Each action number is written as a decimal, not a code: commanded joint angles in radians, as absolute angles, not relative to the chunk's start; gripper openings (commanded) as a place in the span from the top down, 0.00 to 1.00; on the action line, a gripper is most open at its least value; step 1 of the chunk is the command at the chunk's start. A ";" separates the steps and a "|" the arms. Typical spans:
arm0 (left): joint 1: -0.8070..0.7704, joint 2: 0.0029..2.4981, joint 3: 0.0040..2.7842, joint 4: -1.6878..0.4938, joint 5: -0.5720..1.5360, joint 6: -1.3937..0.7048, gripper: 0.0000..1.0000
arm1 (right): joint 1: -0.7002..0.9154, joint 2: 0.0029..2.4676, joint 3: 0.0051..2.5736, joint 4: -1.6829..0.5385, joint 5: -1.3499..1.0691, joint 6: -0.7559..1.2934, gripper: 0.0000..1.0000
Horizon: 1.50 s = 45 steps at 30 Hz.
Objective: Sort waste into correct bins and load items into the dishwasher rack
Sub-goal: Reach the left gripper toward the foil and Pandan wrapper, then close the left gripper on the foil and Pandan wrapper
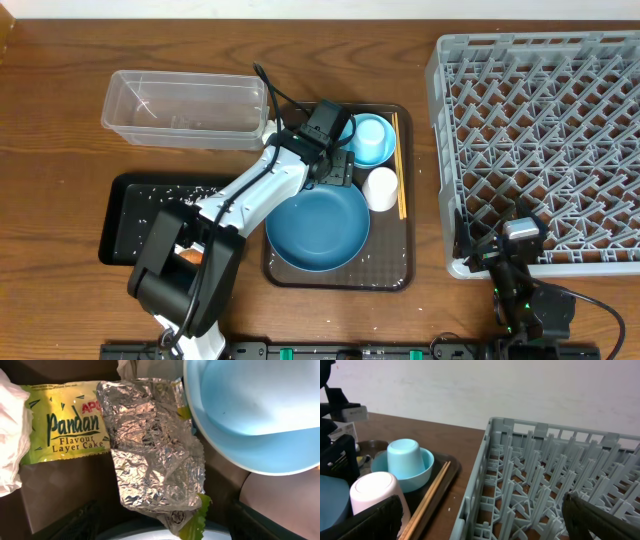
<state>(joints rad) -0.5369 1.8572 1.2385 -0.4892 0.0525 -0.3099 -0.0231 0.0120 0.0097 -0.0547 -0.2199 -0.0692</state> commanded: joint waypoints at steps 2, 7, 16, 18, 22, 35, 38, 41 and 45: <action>-0.533 1.876 1.234 -0.492 0.025 -0.300 0.25 | -0.032 0.007 0.006 -0.055 -0.218 -0.057 0.01; -0.533 1.876 1.234 -0.492 0.006 -0.300 0.30 | -0.032 0.007 0.006 -0.055 -0.218 -0.057 0.01; -0.533 1.876 1.234 -0.471 0.007 -0.300 0.63 | -0.032 0.007 0.006 -0.055 -0.218 -0.057 0.01; -0.533 1.876 1.236 -0.461 0.007 -0.301 0.70 | -0.032 0.007 0.006 -0.055 -0.218 -0.057 0.01; -0.534 1.861 1.244 -0.462 0.018 -0.319 0.92 | -0.032 0.007 0.006 -0.055 -0.218 -0.057 0.01; -0.533 1.679 1.244 -0.519 0.017 -0.319 0.94 | -0.032 0.007 0.006 -0.055 -0.218 -0.057 0.01; -0.533 1.628 1.244 -0.525 0.017 -0.319 0.94 | -0.032 0.007 0.006 -0.055 -0.218 -0.057 0.01; -0.533 1.598 1.244 -0.540 0.018 -0.319 0.91 | -0.032 0.007 0.006 -0.055 -0.218 -0.057 0.01; -0.533 1.620 1.240 -0.578 0.018 -0.319 0.31 | -0.032 0.007 0.006 -0.055 -0.218 -0.057 0.01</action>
